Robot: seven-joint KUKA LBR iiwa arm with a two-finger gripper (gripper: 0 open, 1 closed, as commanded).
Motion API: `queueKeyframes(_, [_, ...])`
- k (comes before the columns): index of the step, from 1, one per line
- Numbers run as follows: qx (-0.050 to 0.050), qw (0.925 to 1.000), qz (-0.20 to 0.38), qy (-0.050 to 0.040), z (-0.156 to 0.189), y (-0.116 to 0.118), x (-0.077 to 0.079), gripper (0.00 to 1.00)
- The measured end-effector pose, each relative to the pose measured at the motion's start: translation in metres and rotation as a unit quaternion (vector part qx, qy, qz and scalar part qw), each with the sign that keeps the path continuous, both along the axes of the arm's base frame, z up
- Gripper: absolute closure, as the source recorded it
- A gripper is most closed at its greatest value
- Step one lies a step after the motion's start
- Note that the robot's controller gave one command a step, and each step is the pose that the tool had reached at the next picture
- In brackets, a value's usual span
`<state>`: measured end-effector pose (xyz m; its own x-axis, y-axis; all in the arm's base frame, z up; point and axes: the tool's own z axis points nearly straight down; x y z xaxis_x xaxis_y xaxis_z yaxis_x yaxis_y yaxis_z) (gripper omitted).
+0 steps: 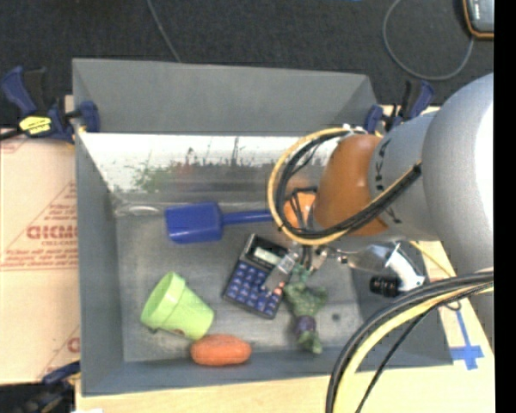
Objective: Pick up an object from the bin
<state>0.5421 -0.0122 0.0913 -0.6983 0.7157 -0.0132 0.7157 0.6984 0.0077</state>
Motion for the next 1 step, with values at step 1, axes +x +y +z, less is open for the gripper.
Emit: queueKeyframes(1, [0.0,1.0,0.001,-0.0016,0.0335,0.0001,0.0011,1.0])
